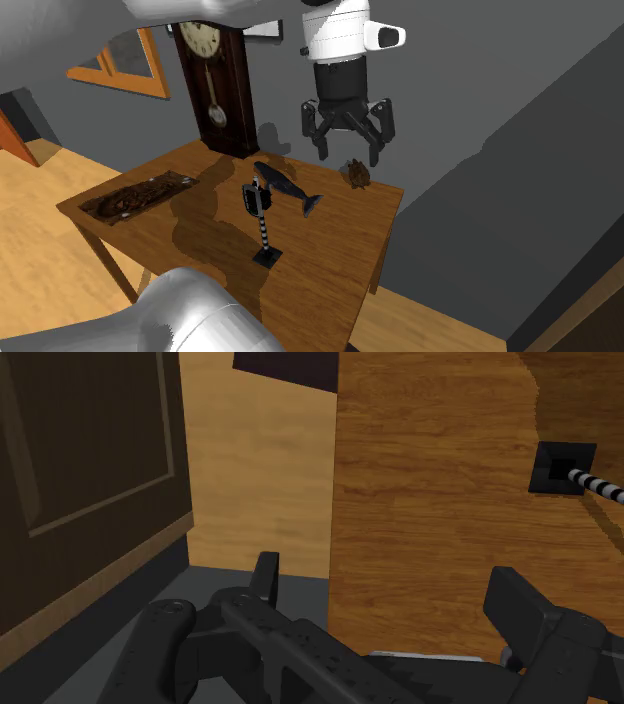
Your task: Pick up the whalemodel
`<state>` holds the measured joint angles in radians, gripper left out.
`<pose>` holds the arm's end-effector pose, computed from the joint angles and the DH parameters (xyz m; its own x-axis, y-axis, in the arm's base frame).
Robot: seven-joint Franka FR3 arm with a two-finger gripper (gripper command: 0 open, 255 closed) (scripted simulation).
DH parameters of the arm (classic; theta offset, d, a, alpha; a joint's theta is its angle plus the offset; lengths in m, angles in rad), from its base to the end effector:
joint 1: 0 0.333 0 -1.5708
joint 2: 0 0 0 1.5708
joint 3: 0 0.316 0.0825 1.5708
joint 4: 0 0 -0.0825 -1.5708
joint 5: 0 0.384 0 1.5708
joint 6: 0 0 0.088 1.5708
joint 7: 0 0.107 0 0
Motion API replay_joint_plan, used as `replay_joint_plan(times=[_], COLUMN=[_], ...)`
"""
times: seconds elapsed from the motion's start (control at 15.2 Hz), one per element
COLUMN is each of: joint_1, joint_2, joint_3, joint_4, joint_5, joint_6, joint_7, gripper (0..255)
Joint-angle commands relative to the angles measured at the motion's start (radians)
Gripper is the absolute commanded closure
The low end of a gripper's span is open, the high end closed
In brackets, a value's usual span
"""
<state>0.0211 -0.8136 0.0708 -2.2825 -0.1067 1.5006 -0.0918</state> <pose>0.2913 0.0235 0.6275 0.9879 0.1539 0.0167 0.1494 -0.9759 0.1591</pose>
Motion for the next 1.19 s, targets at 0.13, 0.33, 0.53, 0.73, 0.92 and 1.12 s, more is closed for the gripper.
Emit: replay_joint_plan(times=[0.13, 0.33, 0.53, 0.73, 0.92, 1.12], joint_1=[0.022, 0.055, 0.089, 0.124, 0.16, 0.197], joint_2=[0.033, 0.091, 0.159, 0.235, 0.318, 0.405], joint_3=[-0.016, -0.039, -0.059, -0.076, -0.091, -0.103], joint_4=[-0.031, -0.066, -0.091, -0.103, -0.105, -0.097], joint_5=[0.005, 0.014, 0.027, 0.044, 0.067, 0.097], joint_6=[0.076, 0.187, 0.295, 0.399, 0.497, 0.587], joint_7=[-0.045, -0.114, -0.185, -0.258, -0.335, -0.416], gripper=[0, 0, 0, 0, 0, 0])
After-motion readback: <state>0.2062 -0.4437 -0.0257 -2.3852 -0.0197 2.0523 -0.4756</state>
